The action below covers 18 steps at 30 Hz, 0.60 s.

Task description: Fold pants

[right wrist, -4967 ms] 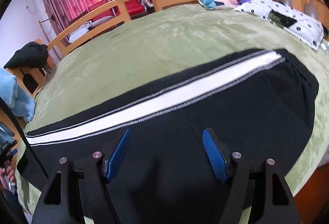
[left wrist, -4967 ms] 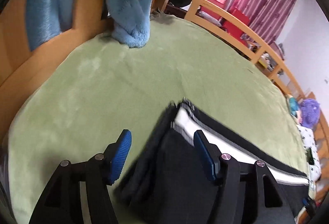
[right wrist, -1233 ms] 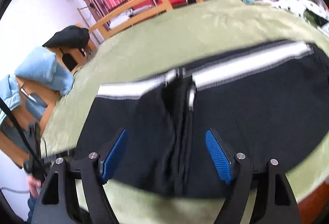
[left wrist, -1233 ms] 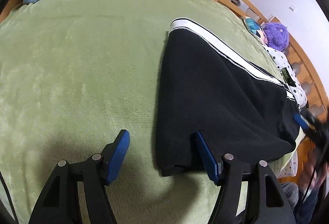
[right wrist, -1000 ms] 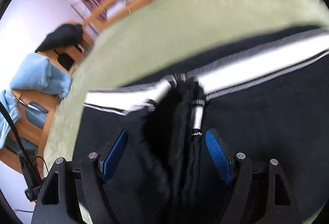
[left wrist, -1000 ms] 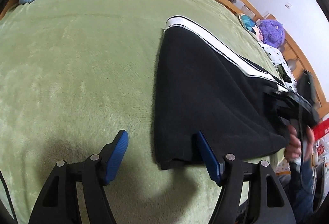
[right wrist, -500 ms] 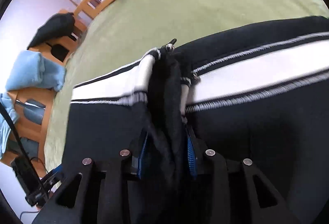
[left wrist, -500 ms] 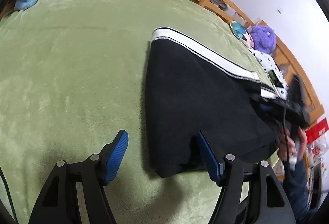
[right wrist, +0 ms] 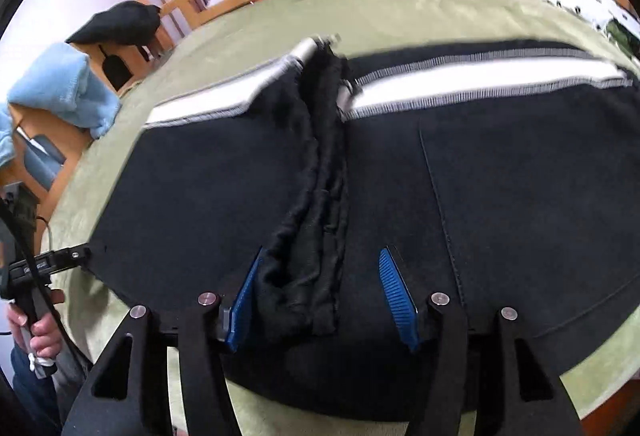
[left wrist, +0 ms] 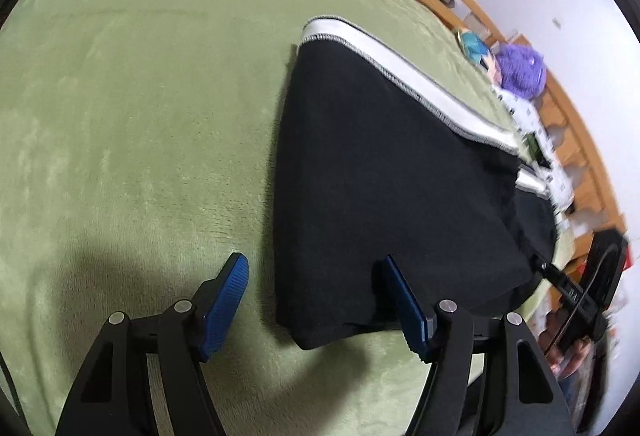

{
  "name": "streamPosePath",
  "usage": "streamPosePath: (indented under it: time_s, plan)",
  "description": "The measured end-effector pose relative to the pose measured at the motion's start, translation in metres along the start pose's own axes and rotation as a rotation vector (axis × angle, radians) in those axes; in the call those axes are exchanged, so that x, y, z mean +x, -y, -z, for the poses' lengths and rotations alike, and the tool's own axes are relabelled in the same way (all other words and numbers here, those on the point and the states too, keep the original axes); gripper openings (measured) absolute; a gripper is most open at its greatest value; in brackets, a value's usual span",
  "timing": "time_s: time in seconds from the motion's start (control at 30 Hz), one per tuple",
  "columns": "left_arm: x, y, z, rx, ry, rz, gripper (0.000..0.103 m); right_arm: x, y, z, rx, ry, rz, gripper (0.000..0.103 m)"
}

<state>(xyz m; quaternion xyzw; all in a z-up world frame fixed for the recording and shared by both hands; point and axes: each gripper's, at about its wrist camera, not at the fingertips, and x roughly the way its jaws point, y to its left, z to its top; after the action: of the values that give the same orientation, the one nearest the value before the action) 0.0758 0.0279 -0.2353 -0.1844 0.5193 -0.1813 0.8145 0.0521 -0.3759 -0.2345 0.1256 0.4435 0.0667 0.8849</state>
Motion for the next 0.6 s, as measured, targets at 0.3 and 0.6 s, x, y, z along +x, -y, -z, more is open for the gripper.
streamPosePath:
  time_s: [0.3,0.6]
  plan:
    - [0.015,0.009,-0.049,0.070,0.027,0.004,0.067,-0.077,0.085,0.002,0.228,0.169,0.164,0.065]
    - [0.048,0.008,-0.071,0.075,0.023,-0.010,0.067,-0.088,0.206,0.042,0.592,0.143,0.196,0.065]
